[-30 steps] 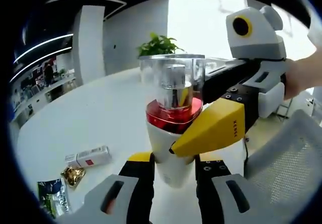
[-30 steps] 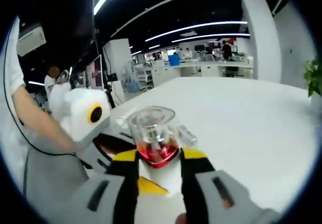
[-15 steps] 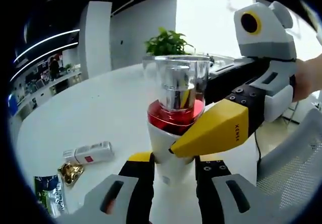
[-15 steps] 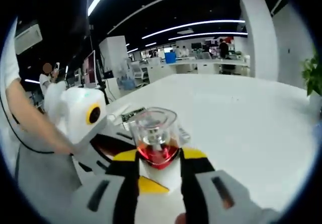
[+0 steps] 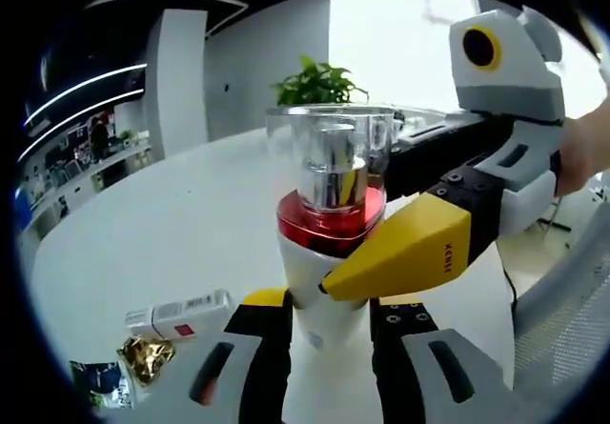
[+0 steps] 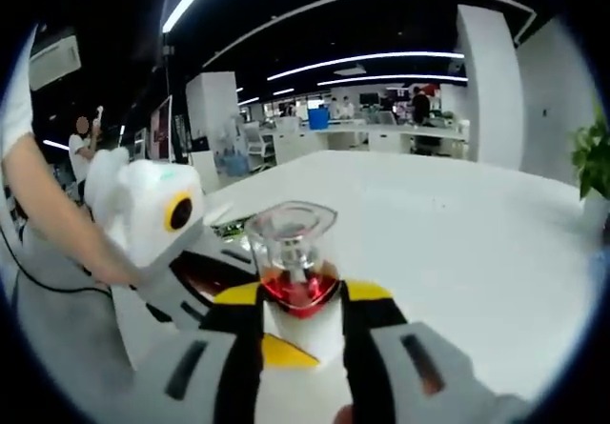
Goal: Arrange the skincare products in the storage area until every visible bottle or jar stands upright without overlapping.
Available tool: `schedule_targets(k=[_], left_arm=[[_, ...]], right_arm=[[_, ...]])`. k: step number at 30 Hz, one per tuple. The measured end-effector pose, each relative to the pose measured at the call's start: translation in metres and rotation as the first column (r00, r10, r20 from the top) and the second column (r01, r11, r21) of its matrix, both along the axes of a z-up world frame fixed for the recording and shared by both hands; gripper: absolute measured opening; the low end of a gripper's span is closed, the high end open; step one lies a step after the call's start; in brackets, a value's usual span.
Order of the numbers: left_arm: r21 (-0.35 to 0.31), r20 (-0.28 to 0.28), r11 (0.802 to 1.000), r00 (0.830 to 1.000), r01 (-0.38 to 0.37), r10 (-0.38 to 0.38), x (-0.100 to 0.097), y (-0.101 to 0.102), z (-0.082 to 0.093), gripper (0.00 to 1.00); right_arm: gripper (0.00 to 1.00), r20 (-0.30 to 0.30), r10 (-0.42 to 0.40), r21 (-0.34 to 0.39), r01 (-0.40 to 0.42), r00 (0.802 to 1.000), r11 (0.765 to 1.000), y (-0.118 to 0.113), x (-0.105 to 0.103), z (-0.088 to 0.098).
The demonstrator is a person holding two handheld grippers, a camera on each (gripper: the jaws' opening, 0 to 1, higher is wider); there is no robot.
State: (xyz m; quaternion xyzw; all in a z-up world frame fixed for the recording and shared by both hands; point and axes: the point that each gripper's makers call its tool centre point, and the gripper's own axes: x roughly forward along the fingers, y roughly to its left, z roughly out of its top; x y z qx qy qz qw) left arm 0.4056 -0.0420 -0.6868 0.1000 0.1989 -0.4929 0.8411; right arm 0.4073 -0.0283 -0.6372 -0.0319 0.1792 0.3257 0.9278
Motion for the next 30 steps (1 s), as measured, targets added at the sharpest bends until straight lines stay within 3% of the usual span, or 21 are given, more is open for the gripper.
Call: schedule_targets(k=[13, 30], left_arm=[[0.013, 0.005, 1.000, 1.000, 0.008, -0.008, 0.029, -0.005, 0.000, 0.29], [0.040, -0.013, 0.999, 1.000, 0.008, -0.008, 0.032, -0.009, 0.001, 0.29]], right_arm=[[0.31, 0.005, 0.011, -0.016, -0.011, 1.000, 1.000, -0.006, 0.027, -0.003], [0.32, -0.019, 0.006, -0.033, -0.007, 1.000, 0.999, -0.009, 0.033, -0.010]])
